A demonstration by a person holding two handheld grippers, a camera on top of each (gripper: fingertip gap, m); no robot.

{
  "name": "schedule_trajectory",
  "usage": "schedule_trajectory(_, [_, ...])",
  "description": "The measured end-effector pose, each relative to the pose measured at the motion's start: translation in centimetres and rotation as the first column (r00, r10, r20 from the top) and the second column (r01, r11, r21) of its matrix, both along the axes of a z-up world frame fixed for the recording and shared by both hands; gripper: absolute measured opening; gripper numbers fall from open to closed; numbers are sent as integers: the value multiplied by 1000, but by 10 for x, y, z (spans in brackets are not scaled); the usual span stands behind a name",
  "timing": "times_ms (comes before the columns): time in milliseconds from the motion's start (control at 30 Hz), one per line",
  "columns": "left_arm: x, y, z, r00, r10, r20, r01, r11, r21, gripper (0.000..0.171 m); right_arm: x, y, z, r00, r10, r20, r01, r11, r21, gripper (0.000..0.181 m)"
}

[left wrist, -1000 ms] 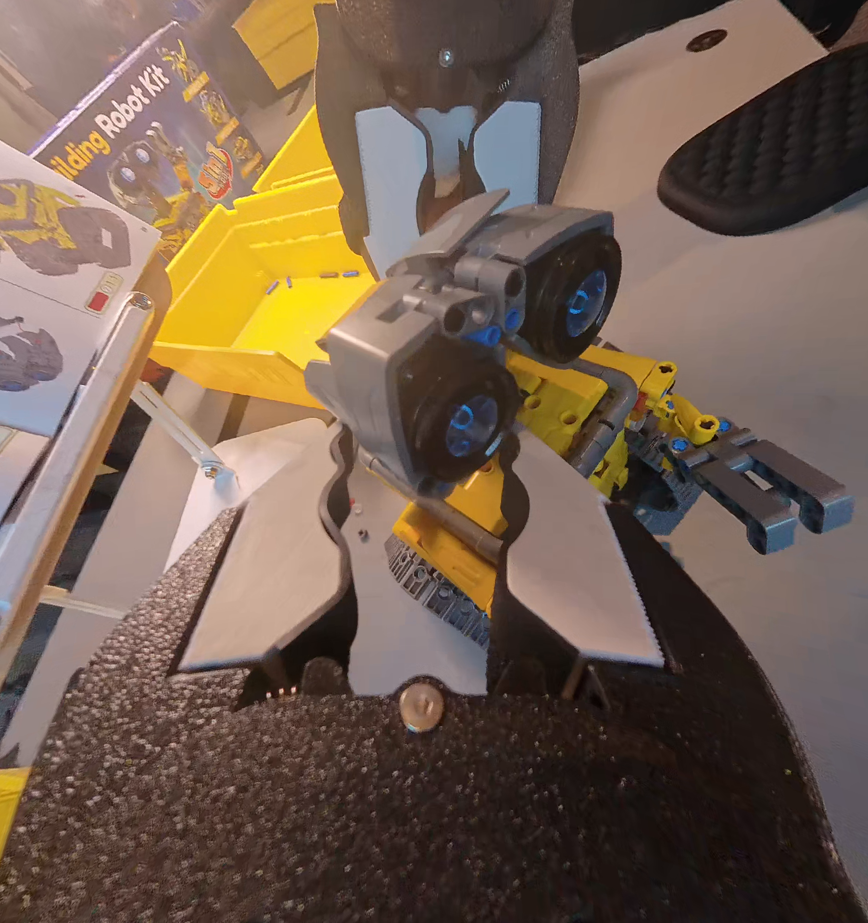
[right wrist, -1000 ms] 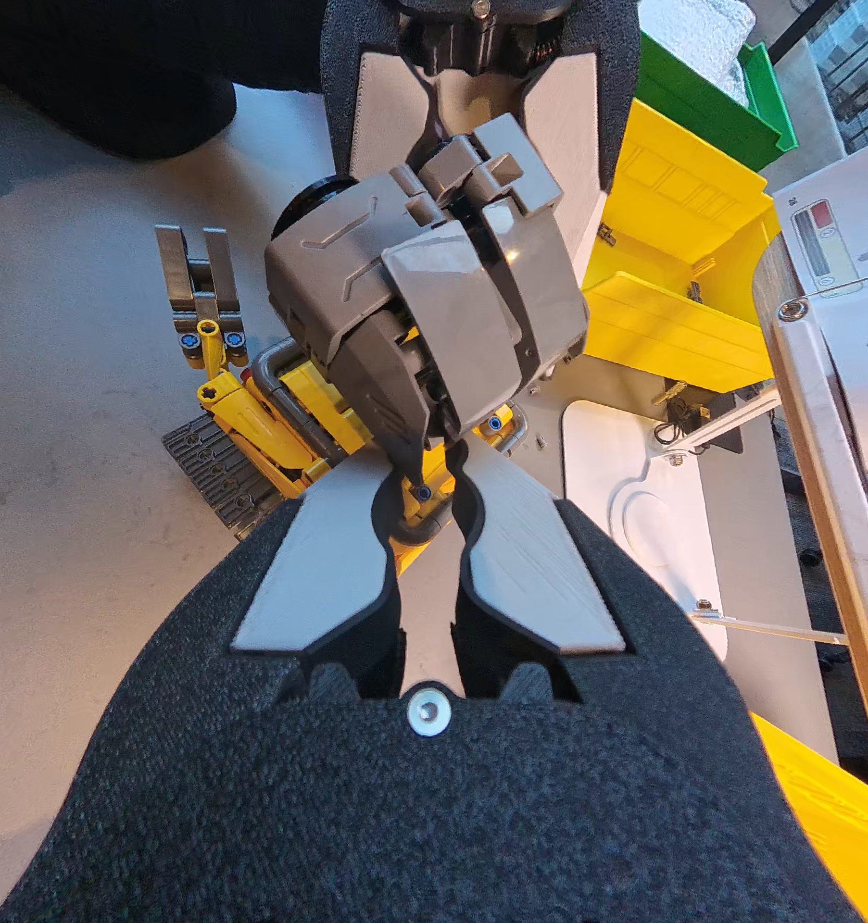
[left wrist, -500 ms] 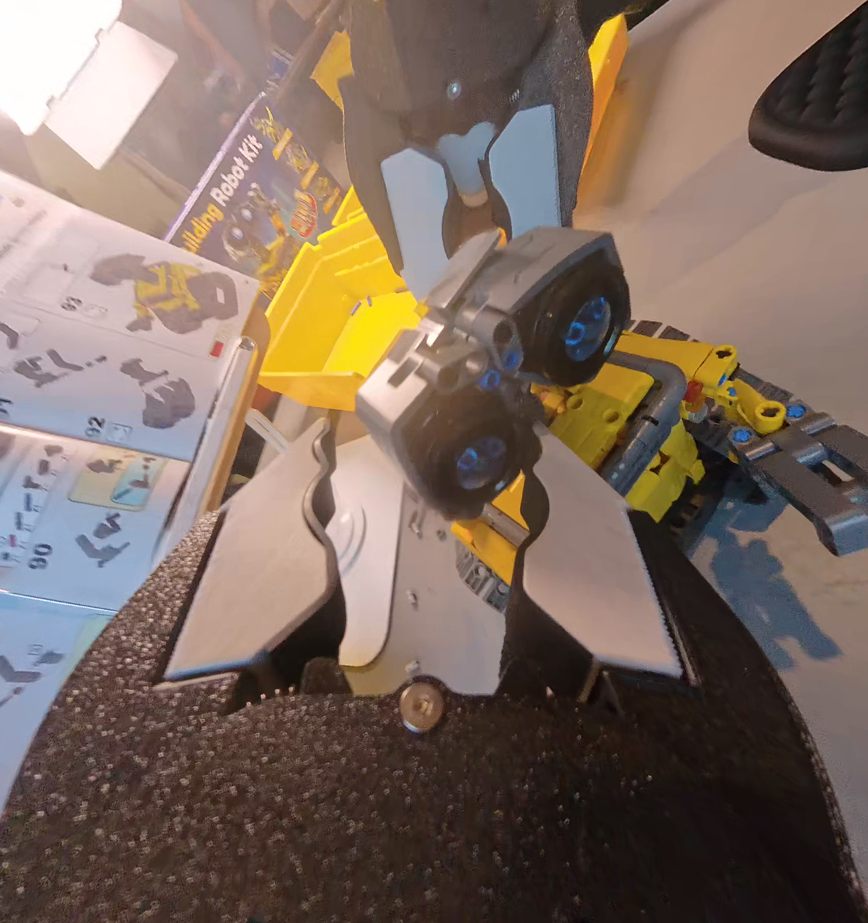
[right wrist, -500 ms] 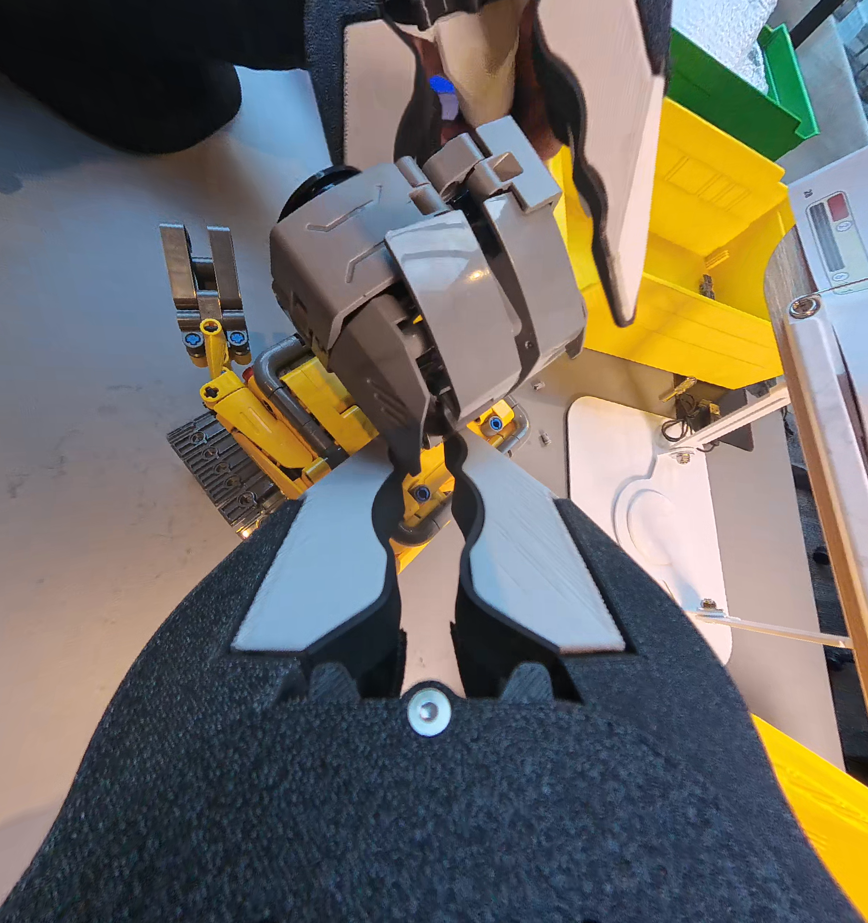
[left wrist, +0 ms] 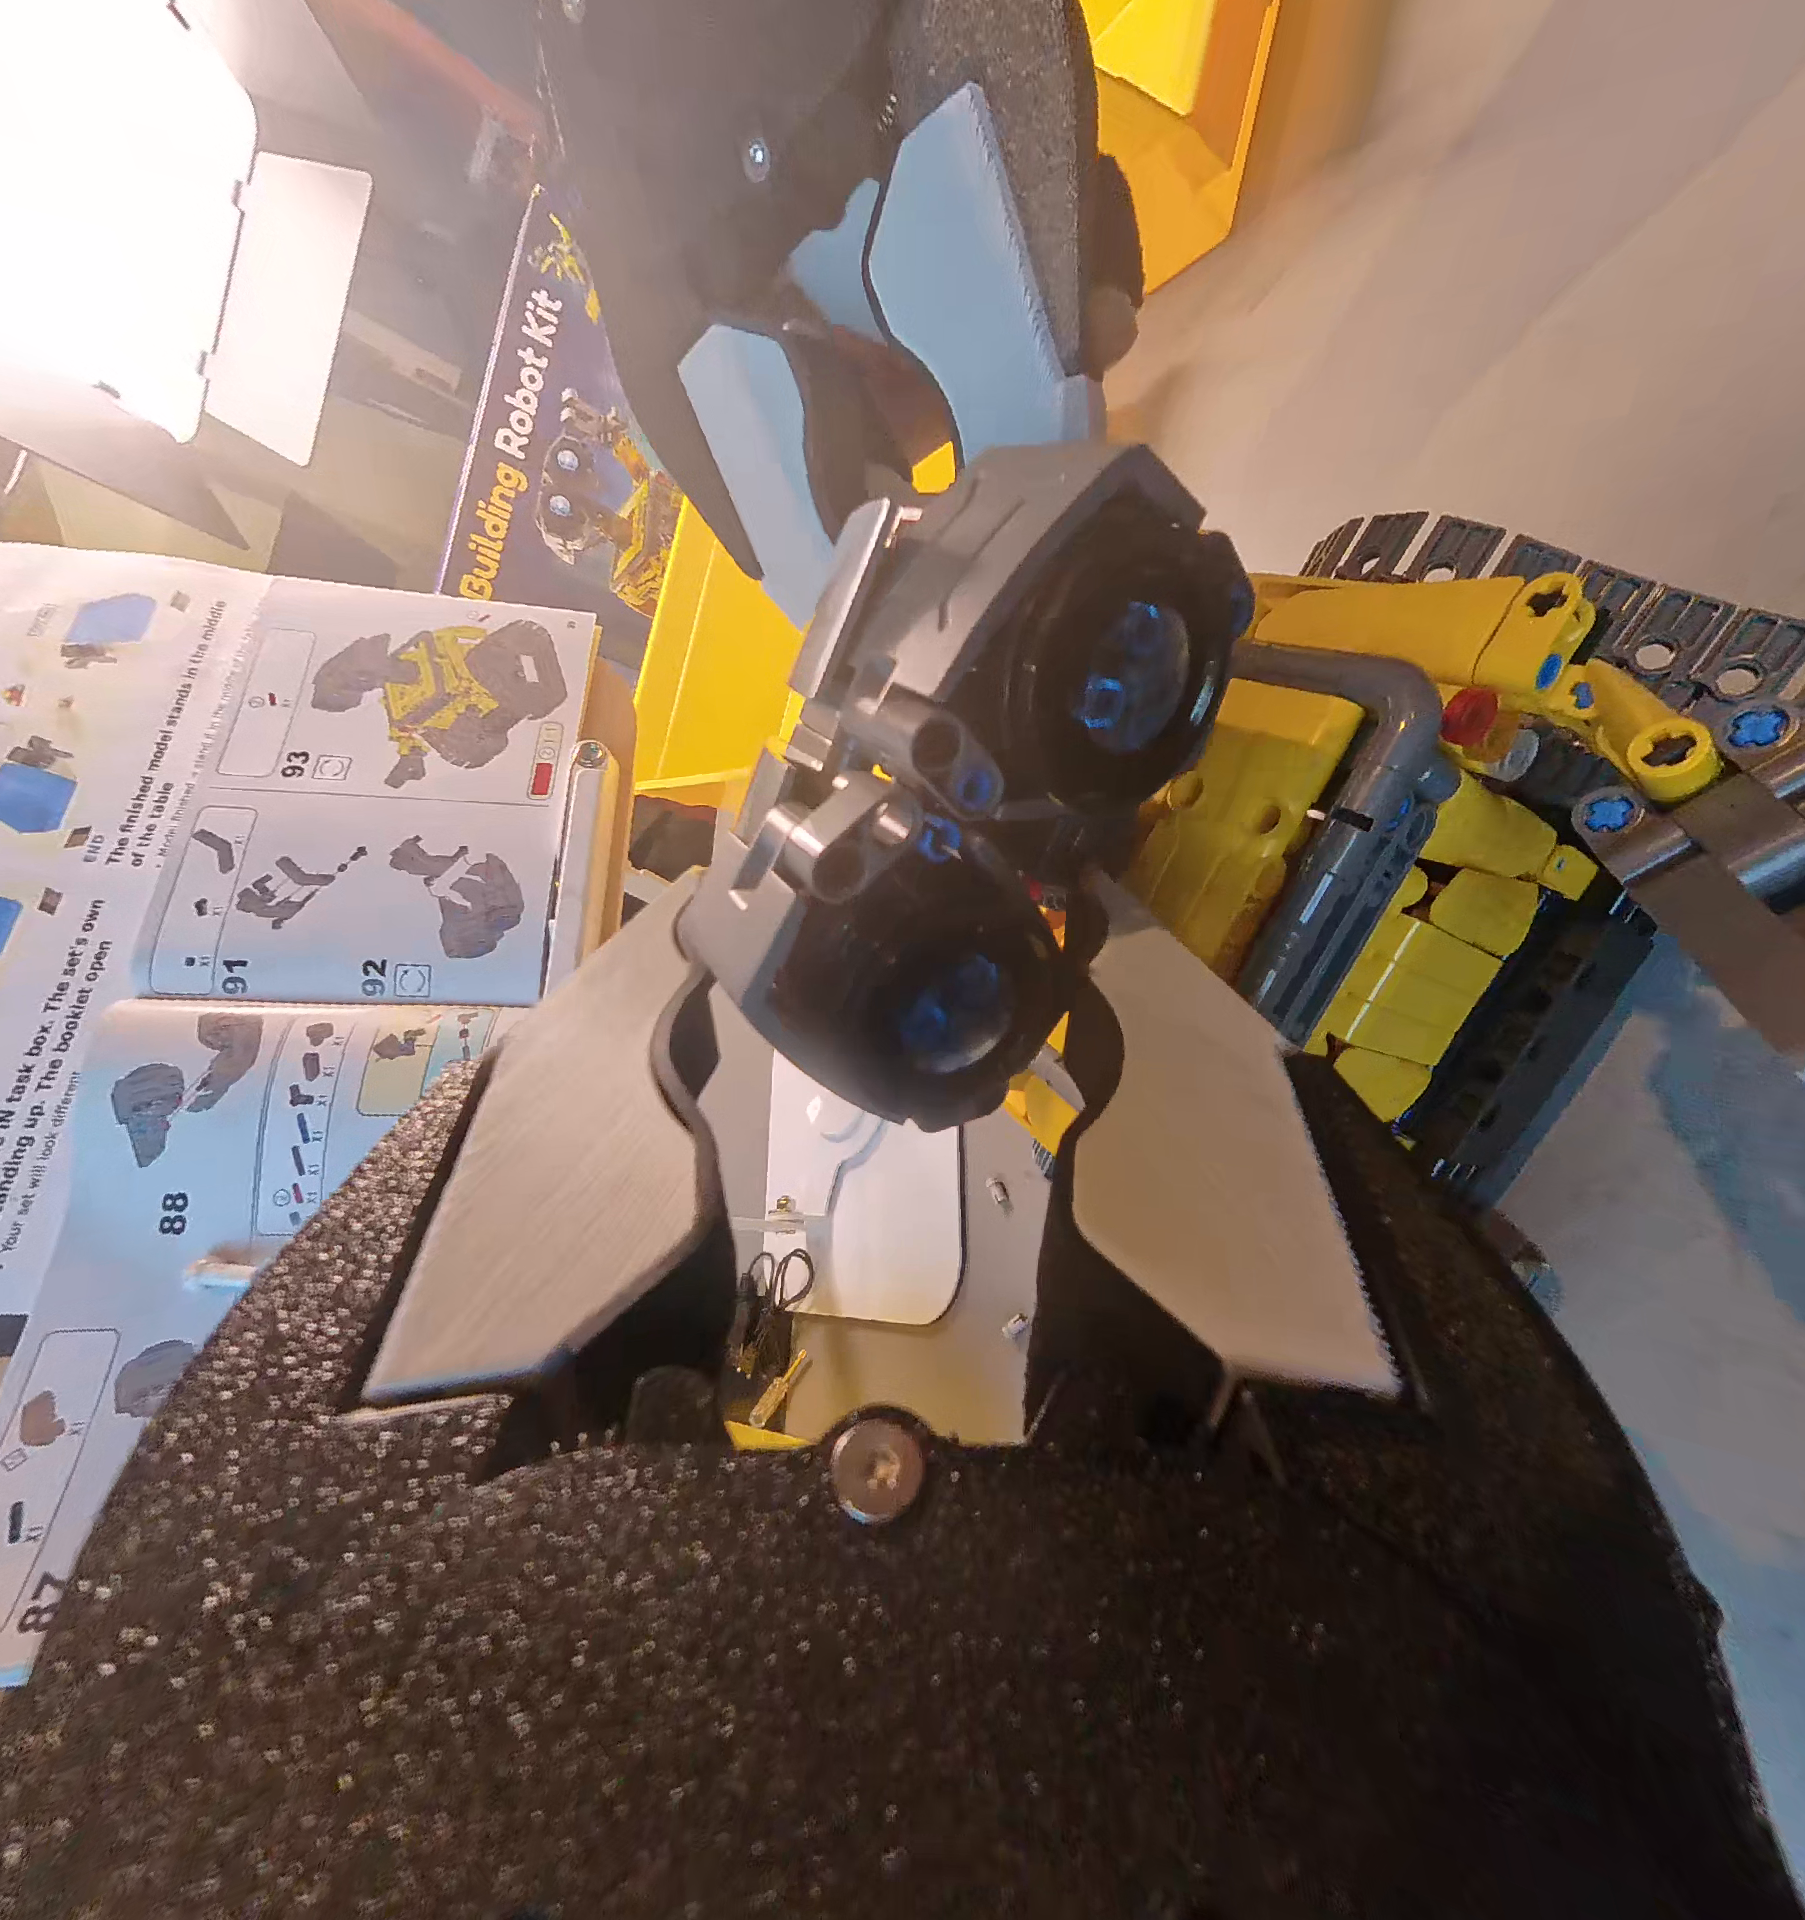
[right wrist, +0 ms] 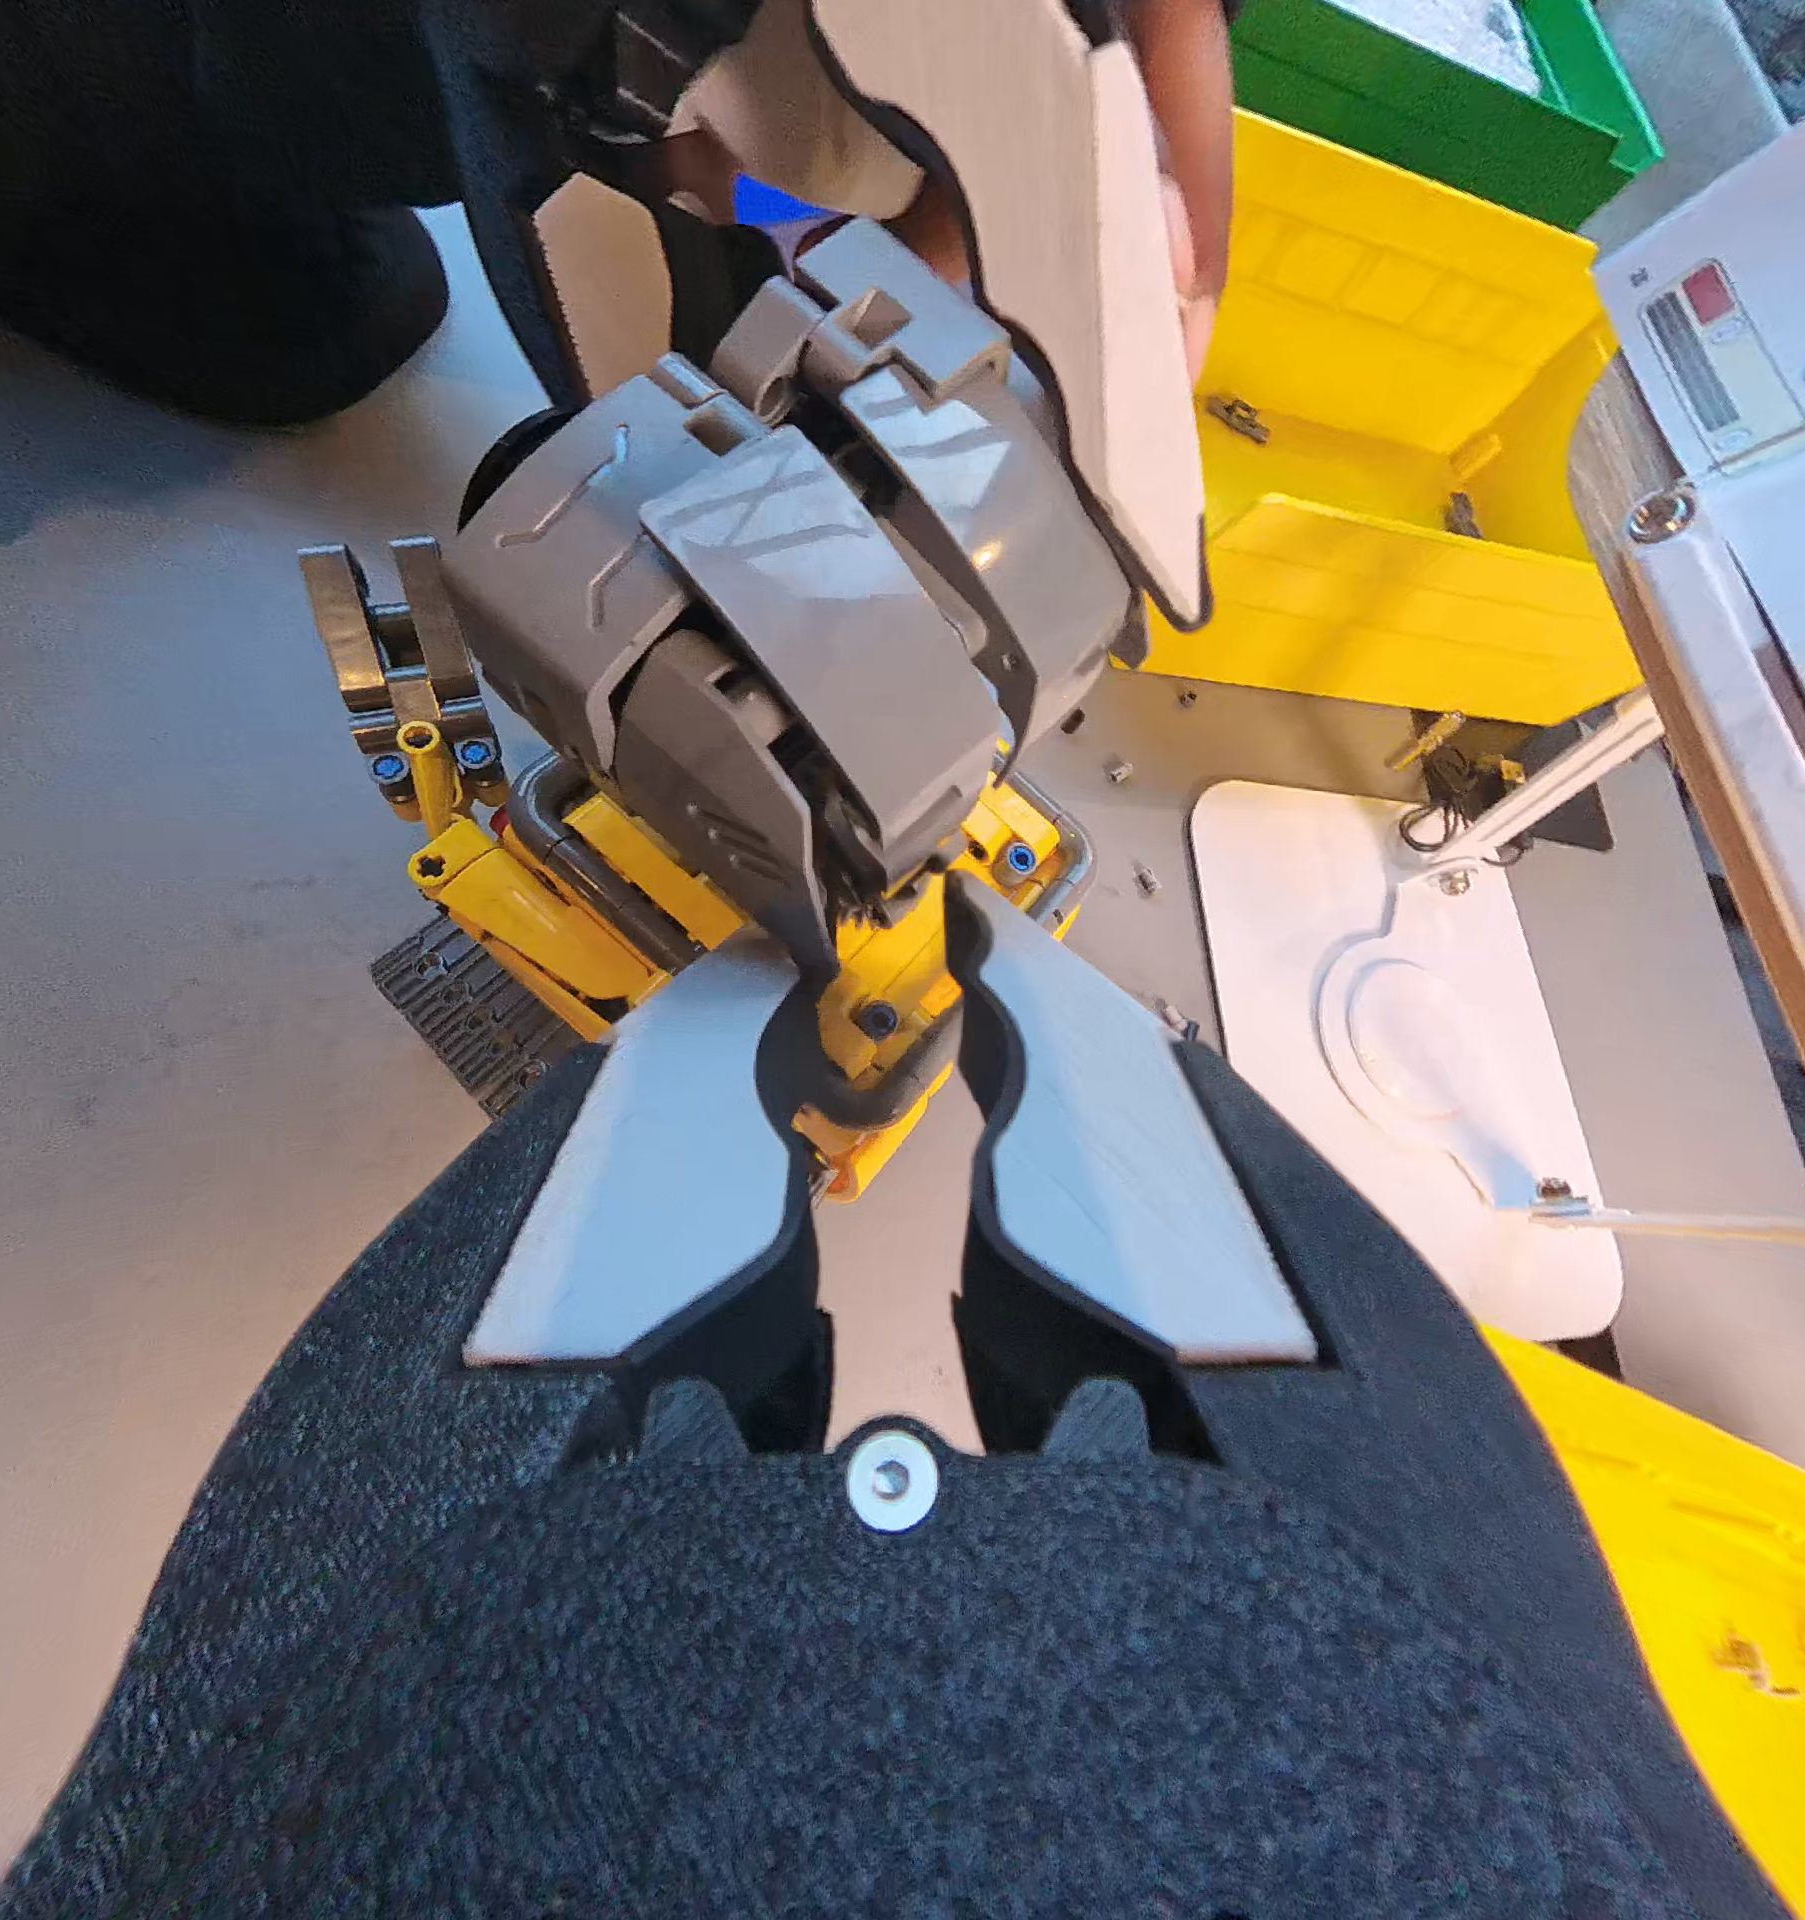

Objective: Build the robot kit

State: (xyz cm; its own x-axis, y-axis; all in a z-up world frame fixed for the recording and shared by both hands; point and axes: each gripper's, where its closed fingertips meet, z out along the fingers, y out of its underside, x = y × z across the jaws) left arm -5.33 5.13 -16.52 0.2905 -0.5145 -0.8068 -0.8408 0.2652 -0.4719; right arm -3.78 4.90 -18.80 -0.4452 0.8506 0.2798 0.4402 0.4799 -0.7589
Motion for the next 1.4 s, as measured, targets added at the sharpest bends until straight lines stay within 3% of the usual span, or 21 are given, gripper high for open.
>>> schedule_trajectory(200, [0, 0, 0, 1000, -5, 10, 5, 1000, -16, 65, 42, 12, 7, 988, -119, -101, 101, 980, -171, 31])
schedule_trajectory(333, [0, 0, 0, 1000, -13, 17, 13, 1000, -26, 65, 87, 7, -53, 990, -123, 75, 135, 973, -185, 26])
schedule_trajectory(433, [-1, 0, -1, 1000, -14, 18, 15, 999, -29, 65, 96, 7, -92, 976, -146, 162, 168, 977, -133, 22])
schedule_trajectory(667, [-1, 0, -1, 1000, -5, 17, 6, 1000, -31, 64, 86, 14, -119, 960, -168, 222, 185, 981, -59, 17])
schedule_trajectory(833, [-1, 0, -1, 1000, 13, 8, -13, 999, -30, 64, 83, 8, -119, 961, -162, 223, 179, 982, -59, 4])
schedule_trajectory(1067, [-1, -1, -1, 999, 36, 5, -36, 999, -33, 64, 84, 8, -119, 963, -194, 185, 205, 978, -42, 3])
schedule_trajectory(1267, [-1, 0, -1, 999, 42, 16, -42, 998, -42, 65, 86, 5, -113, 968, -192, 163, 212, 970, -118, 3])
schedule_trajectory(1400, [-1, 0, -2, 999, 49, 20, -48, 998, -50, 65, 88, 0, -83, 978, -189, 92, 205, 956, -210, 3])
